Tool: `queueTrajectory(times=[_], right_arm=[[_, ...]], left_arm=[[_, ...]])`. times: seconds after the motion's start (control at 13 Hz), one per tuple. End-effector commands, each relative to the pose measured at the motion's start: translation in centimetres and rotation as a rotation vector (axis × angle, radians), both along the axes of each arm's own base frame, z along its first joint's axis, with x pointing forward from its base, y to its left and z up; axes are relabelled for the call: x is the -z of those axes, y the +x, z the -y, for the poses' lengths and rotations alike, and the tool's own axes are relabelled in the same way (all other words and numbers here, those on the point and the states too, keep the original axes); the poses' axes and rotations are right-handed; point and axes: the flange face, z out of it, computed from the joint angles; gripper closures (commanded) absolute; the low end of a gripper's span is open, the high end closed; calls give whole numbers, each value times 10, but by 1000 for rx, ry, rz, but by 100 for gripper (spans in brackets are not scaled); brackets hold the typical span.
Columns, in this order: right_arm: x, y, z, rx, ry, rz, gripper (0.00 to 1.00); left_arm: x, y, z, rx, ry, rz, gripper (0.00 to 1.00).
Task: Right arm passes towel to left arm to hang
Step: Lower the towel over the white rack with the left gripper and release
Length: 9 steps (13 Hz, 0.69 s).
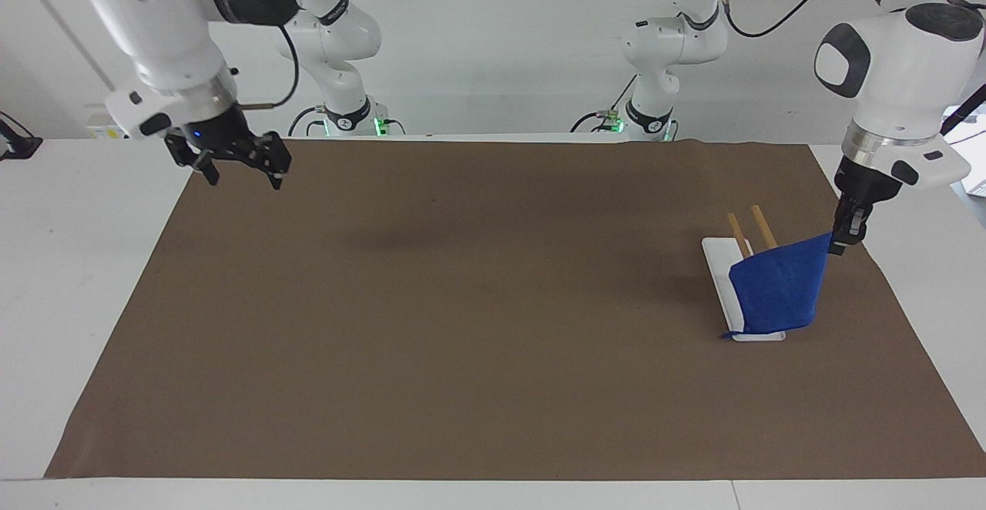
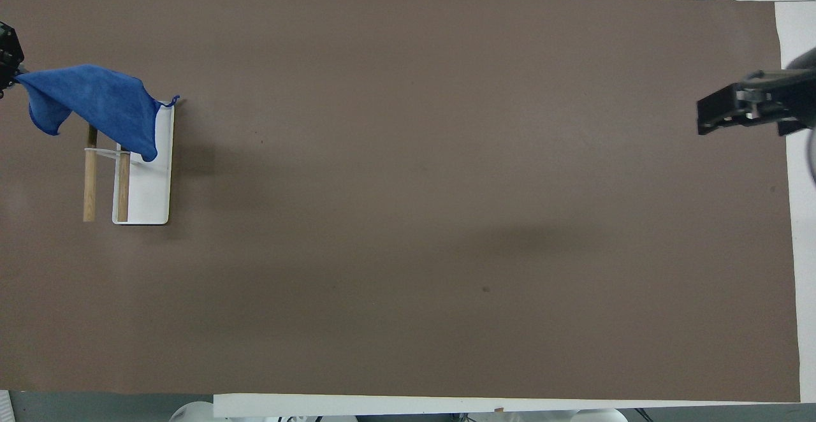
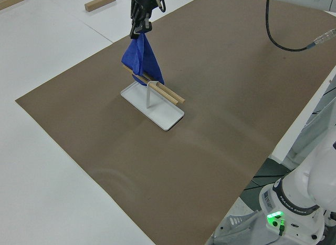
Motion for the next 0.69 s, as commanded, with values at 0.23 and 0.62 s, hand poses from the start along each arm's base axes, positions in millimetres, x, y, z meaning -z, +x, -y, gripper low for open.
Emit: queueTrajectory(times=[0.23,0.62], right_arm=[[-13,-29,24,-41,-29,-96,0],[-20,-40,11,-67,-25,-44,0]], left_arm=[[32,-37,-42,159,145,16,100],[82,-56,-75,281,180,37,95]])
